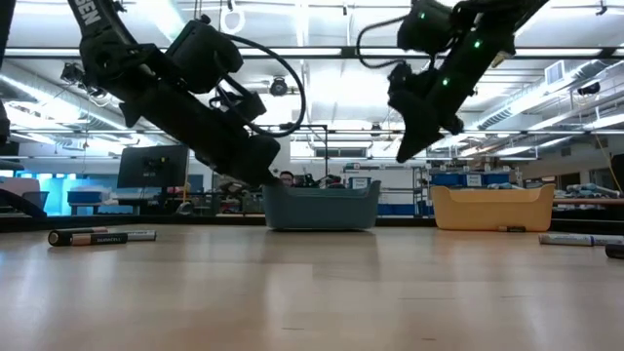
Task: Sort batteries
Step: Adjust the blue and yellow bin, then put the small black battery into the orange bin
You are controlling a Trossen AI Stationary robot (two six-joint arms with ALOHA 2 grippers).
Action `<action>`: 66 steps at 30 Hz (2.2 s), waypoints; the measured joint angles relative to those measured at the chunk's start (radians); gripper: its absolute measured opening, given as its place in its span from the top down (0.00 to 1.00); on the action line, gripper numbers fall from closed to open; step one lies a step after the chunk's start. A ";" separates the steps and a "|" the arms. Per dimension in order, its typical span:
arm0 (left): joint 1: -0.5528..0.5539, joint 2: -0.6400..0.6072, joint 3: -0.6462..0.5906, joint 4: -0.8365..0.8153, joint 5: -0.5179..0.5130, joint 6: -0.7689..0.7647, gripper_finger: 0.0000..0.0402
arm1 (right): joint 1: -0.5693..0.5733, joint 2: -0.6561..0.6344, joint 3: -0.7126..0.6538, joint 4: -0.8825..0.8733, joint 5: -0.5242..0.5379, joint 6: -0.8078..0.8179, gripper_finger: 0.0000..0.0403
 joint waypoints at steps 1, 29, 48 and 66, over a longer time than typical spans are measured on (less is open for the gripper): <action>0.001 0.000 0.000 0.000 -0.020 0.000 0.99 | -0.010 0.008 0.000 -0.002 0.000 -0.001 0.98; -0.099 -0.121 0.000 -0.075 0.072 0.037 0.99 | -0.202 -0.120 -0.030 -0.766 -0.178 0.147 0.98; -0.099 -0.121 0.000 -0.094 0.053 0.034 0.99 | -0.450 -0.119 -0.122 -0.656 0.084 0.131 0.98; -0.101 -0.121 0.000 -0.100 0.057 0.035 0.99 | -0.121 -0.190 -0.049 -0.914 -0.217 0.123 0.98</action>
